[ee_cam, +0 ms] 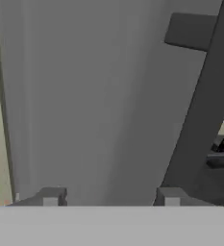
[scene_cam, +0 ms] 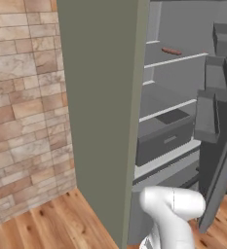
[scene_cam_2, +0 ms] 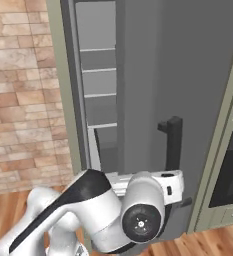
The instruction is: Move the hot dog bun to the plate on the dining table and place the condiment next to that plate. Then navigate to the fridge and take the sausage and place it on the plate as well.
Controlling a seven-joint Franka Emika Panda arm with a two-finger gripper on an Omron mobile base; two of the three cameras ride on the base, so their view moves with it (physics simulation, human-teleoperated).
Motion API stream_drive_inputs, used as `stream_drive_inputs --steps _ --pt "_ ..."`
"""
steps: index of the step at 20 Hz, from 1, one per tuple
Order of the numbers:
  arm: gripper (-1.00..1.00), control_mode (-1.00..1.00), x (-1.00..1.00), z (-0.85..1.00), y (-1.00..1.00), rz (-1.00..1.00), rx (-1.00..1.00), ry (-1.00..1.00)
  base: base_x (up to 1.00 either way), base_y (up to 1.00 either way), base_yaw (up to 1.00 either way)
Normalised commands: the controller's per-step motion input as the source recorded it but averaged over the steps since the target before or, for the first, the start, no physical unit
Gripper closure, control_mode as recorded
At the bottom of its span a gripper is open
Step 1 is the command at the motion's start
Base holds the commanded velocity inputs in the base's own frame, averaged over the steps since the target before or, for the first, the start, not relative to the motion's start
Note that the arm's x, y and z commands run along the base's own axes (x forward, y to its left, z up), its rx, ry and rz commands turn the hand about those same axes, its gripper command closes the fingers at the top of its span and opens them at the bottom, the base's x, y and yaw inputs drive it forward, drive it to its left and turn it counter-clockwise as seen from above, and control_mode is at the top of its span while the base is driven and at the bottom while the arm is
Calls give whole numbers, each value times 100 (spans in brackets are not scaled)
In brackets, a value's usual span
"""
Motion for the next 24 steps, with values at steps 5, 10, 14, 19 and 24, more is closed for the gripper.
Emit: stream_drive_inputs --steps 5,10,14,19,24 --pt "-100 -100 -100 50 86 0 -35 -8 0 0 0" --pt "-100 -100 -98 28 100 0 -44 -3 0 0 0" --pt "-100 -100 -6 44 100 0 -48 3 0 0 0" --pt "-100 -100 89 39 98 -5 -40 20 0 0 0" --pt "-100 -100 100 9 17 -10 -32 21 0 0 0"
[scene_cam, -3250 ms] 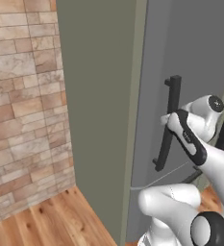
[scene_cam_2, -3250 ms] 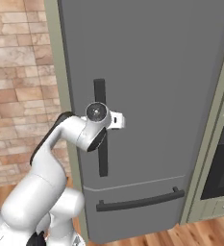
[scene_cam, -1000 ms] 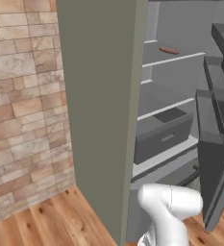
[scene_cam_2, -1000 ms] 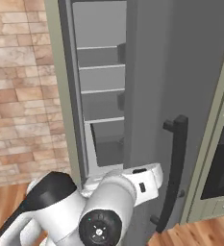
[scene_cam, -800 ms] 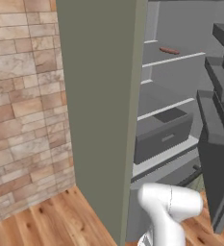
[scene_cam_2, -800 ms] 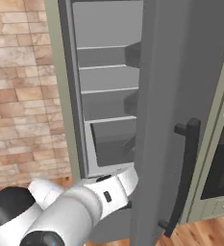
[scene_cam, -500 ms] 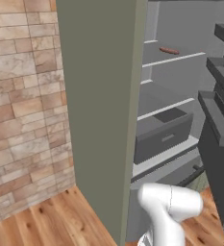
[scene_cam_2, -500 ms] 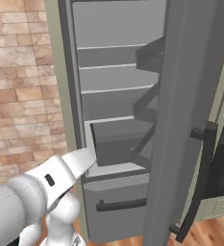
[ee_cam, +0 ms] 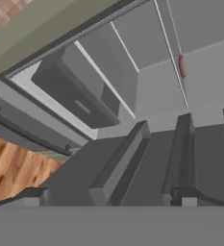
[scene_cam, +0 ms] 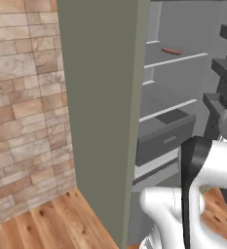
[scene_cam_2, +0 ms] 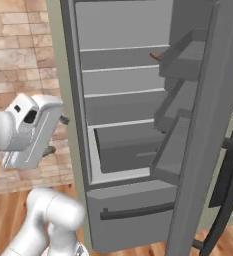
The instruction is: Move the hot dog bun to the plate on the dining table and place the condiment next to that plate. Then navigate to the fridge and take the sausage and place it on the plate as well.
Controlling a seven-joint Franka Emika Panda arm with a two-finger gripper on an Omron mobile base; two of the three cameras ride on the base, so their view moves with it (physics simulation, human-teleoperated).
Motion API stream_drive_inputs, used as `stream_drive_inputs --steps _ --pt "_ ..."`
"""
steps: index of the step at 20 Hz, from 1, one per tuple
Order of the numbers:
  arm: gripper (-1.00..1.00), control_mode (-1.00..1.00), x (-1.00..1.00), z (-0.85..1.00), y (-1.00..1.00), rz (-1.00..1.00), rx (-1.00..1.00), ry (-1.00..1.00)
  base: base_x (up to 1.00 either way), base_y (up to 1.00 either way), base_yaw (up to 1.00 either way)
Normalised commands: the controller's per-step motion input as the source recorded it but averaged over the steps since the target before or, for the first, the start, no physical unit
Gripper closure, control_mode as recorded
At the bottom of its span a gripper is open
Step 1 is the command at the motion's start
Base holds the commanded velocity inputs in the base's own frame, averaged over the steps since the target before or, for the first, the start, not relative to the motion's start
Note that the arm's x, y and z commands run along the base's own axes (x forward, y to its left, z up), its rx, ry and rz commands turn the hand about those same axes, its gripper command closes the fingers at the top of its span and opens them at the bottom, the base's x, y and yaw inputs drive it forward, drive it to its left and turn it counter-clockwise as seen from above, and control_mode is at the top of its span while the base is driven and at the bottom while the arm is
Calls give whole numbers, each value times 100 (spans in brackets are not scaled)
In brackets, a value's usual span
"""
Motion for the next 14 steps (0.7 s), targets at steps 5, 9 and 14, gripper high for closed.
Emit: stream_drive_inputs --steps 5,9,14 --pt "-100 -100 100 0 -53 -2 -21 4 0 0 0" --pt "-100 -100 87 0 -81 0 -18 0 0 0 0" --pt "-100 -100 63 0 -96 0 -13 0 0 0 0"
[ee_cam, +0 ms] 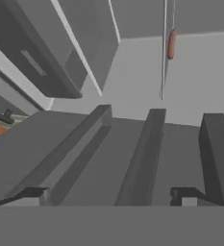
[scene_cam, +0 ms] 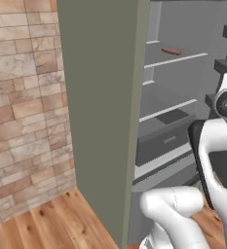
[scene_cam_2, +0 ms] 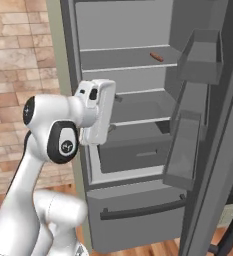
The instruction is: Move the hot dog bun to the plate on the dining table and place the condiment next to that plate. Then navigate to the fridge and take the sausage and place it on the plate as well.
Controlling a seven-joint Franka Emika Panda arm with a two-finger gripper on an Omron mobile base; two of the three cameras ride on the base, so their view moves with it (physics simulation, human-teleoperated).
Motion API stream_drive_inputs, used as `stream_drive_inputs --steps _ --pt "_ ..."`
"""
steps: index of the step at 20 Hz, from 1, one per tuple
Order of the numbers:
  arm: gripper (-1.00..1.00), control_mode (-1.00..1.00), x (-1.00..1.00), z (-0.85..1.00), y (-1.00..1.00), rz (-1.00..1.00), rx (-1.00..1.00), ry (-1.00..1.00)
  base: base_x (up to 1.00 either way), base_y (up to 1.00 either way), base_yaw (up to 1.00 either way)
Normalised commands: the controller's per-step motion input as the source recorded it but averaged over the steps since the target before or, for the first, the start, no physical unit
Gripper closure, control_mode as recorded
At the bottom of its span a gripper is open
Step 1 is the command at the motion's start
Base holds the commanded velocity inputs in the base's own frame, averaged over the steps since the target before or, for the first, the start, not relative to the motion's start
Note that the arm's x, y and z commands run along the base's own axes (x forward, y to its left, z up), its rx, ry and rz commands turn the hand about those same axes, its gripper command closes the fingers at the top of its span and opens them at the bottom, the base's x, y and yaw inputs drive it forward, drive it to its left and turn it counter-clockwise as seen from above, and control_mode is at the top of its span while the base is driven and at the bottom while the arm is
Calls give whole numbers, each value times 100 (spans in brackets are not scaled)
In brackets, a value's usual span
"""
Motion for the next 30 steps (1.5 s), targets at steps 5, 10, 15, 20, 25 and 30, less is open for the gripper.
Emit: stream_drive_inputs --steps 5,10,15,20,25,30 --pt "-100 -100 21 0 -100 -3 -12 0 0 0 0" --pt "-100 -100 18 0 -99 -3 -9 0 0 0 0" --pt "-100 -100 23 0 -71 -9 -9 3 0 0 0" --pt "-100 -100 57 0 -54 -17 -9 10 0 0 0" --pt "-100 -100 57 0 -68 -19 -10 12 0 0 0" --pt "-100 -100 17 9 -77 -17 -8 7 0 0 0"
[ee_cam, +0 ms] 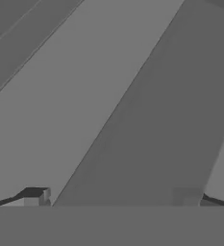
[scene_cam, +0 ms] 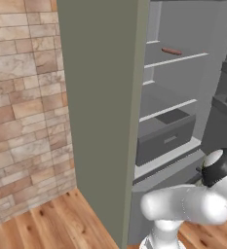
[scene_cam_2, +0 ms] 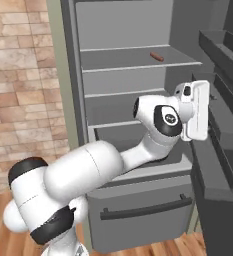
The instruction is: Move the hot dog bun to the plate on the dining table and place the condiment next to that plate. Then navigate to the fridge and take the sausage and place it on the plate as well.
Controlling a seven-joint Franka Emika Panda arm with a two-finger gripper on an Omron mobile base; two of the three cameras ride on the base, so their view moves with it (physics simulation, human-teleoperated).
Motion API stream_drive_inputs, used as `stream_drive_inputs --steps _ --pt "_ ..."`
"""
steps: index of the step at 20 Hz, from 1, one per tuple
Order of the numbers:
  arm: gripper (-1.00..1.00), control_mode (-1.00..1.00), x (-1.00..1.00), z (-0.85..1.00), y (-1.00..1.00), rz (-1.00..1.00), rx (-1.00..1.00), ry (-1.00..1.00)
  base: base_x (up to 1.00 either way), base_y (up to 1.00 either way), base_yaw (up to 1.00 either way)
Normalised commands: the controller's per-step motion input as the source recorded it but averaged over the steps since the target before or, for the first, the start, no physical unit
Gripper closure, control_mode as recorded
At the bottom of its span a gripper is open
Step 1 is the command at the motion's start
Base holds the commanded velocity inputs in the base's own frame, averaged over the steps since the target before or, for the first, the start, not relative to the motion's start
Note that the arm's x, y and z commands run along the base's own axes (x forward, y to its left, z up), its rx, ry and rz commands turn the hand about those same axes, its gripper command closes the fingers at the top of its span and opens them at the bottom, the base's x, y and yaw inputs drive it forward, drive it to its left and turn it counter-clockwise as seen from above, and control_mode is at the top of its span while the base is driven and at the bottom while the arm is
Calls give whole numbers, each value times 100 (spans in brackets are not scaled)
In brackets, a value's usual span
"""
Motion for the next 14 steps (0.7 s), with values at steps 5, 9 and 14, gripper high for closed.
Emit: stream_drive_inputs --steps 5,9,14 --pt "-100 -100 -100 47 90 4 0 0 0 0 0" --pt "-100 -100 -100 54 100 6 0 0 0 0 0" --pt "-100 -100 -73 92 100 2 5 0 0 0 0"
